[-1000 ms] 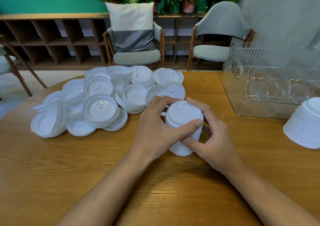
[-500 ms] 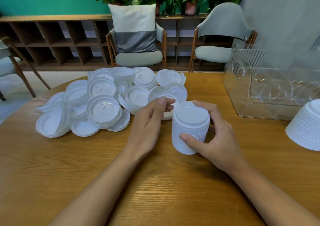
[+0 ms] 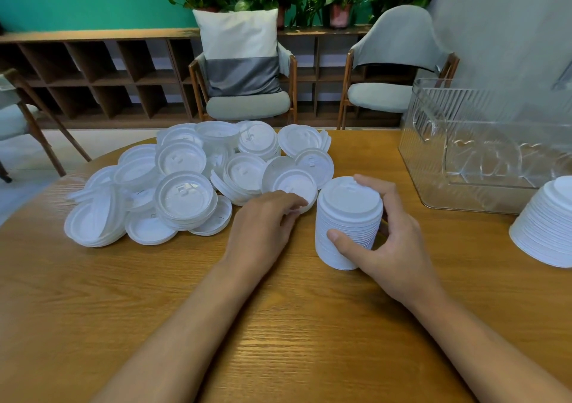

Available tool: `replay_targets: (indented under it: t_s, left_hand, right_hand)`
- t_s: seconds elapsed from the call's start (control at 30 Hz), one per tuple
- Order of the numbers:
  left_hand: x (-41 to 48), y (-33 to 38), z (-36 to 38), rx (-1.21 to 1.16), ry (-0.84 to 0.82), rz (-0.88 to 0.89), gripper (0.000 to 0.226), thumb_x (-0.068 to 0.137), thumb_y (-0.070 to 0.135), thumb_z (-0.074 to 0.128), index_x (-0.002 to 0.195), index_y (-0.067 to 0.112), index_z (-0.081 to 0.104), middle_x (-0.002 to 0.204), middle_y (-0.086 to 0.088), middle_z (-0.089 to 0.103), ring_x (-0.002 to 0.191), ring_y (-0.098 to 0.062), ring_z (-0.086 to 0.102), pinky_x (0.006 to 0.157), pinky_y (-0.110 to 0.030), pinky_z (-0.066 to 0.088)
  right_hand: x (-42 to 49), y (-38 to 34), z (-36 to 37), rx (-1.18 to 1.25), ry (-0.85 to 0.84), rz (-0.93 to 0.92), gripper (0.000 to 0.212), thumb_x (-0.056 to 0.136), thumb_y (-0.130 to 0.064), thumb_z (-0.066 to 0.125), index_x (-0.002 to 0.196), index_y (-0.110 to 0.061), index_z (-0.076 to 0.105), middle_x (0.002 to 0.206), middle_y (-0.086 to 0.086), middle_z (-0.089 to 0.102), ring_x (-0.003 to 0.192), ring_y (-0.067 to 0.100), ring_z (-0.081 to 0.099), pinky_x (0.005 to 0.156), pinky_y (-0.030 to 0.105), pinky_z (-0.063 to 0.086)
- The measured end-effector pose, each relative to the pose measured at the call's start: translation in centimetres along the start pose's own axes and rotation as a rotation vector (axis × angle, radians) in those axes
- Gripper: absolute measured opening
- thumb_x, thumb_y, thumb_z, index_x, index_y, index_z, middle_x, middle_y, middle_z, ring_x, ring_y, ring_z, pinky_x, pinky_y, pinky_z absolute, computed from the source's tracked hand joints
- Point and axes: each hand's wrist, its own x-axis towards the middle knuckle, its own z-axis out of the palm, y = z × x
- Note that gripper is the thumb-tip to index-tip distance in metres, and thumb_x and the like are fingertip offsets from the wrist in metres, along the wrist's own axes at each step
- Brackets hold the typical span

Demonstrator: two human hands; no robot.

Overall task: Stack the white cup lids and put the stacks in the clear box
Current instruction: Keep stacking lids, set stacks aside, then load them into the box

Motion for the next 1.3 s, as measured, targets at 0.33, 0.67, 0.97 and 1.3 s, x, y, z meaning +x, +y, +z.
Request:
replay_targets:
  t_s: [0.33,0.67,0.97,1.3]
  left_hand:
    - [0.3,0.4,-0.9,-0.202,0.133,-0.114,0.021,0.085,0.016,0.086,0.103,0.016,0.076,0.087,0.006,0.069,0.083,-0.009,0.063,0.077,-0.029,0.052]
    - [0.8,3.6,-3.6,-0.862,0.203,-0.412,0.054,0.097,0.008,0.072,0.144,0.030,0.060,0.092,0.004,0.061,0.085,-0.012,0.073,0.082,-0.026,0.062]
    - [0.8,4.6,-3.8,-0.970,-0.025,-0.374,0.049,0.085,0.030,0.077,0.132,0.020,0.070,0.082,-0.023,0.062,0.071,-0.017,0.069,0.072,-0.027,0.058]
    - [0.4,4.2,-3.7,-0.727,-0.137,-0.314,0.044,0.079,0.059,0.075,0.117,0.037,0.074,0.102,0.017,0.070,0.101,-0.002,0.065,0.087,-0.027,0.052]
  right_hand:
    - [0.0,0.1,0.2,-0.020,0.033,0.016,0.073,0.076,-0.065,0.076,0.138,-0.037,0.051,0.135,-0.028,0.057,0.132,0.003,0.054,0.101,0.026,0.048]
    - [0.0,0.0,0.3,-0.006,0.055,0.005,0.070,0.079,-0.060,0.075,0.140,-0.033,0.053,0.134,-0.027,0.059,0.129,0.004,0.056,0.098,0.025,0.053]
    - [0.0,-0.1,0.3,0.033,0.008,-0.023,0.084,0.084,-0.053,0.076,0.157,-0.041,0.034,0.148,-0.020,0.054,0.138,0.010,0.053,0.108,0.040,0.052]
    - [-0.2,-0.1,0.5,0.034,-0.016,-0.064,0.072,0.085,-0.050,0.076,0.148,-0.032,0.048,0.142,-0.016,0.057,0.134,0.019,0.057,0.101,0.046,0.055]
